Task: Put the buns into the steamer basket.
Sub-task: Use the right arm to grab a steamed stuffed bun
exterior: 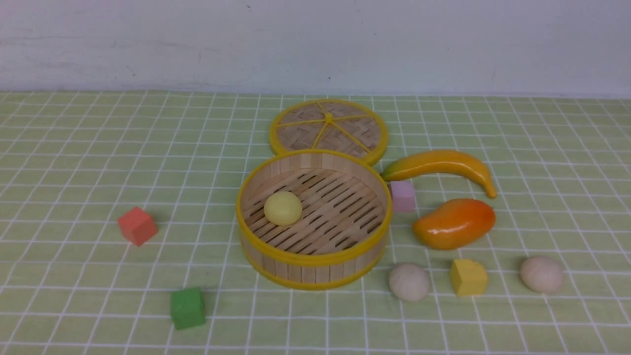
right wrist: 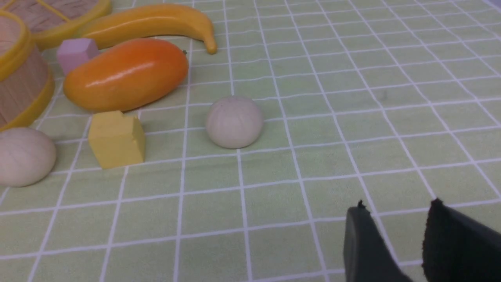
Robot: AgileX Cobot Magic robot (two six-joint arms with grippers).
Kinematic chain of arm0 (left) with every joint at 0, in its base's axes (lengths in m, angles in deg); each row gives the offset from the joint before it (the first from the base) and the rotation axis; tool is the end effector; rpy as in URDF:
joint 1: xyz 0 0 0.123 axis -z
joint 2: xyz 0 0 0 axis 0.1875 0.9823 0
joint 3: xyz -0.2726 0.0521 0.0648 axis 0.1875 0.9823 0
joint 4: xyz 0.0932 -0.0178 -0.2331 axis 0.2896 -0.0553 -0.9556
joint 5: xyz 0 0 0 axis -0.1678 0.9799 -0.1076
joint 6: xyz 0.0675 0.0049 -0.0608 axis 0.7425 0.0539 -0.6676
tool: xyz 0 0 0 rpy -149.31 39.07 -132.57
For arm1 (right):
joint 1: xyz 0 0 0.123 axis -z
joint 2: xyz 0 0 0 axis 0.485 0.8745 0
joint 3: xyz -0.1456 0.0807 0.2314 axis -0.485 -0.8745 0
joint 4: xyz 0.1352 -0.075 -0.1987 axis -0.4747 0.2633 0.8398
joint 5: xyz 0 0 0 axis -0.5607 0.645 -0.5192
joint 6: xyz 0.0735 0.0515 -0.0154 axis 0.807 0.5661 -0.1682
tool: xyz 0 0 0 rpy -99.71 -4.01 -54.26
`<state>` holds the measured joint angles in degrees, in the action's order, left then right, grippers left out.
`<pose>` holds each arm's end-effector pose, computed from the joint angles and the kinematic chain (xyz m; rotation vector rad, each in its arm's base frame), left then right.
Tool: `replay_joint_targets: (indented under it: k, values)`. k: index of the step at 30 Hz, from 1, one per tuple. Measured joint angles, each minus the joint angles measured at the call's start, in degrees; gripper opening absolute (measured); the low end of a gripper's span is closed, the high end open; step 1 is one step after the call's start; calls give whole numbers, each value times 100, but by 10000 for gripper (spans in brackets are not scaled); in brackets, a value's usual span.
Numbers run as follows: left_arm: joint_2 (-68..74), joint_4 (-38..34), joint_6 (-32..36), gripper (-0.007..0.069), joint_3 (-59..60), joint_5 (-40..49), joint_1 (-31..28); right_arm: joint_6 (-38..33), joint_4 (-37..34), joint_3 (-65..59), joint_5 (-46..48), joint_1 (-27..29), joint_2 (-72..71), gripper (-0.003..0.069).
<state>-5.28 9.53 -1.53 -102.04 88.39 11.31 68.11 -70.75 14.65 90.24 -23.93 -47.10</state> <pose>-0.0102 -0.0126 0.2889 -0.0552 2.0247 -0.7809 0.0518 -0.0060 0.1730 0.1546 1.8723 -0.0303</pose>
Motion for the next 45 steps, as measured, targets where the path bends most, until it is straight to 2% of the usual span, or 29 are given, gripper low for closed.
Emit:
replay_joint_targets:
  k: [5, 14, 16, 25, 33, 45]
  values:
    - [-31, -19, 6, -13, 0, -222, 0, 0, 0, 0, 0, 0, 0, 239]
    - [-31, 1455, 253, -13, 420, -1889, -57, 0, 0, 0, 0, 0, 0, 239]
    - [-31, 1686, 461, -13, 772, -2251, -351, 0, 0, 0, 0, 0, 0, 239]
    - [-60, 1653, 839, -13, 2024, -3363, -1650, 0, 0, 0, 0, 0, 0, 239]
    - [-67, 1642, 856, -13, 3065, -3568, -1724, 0, 0, 0, 0, 0, 0, 239]
    - [-67, 1628, 860, -13, 3115, -3501, -1730, 0, 0, 0, 0, 0, 0, 239]
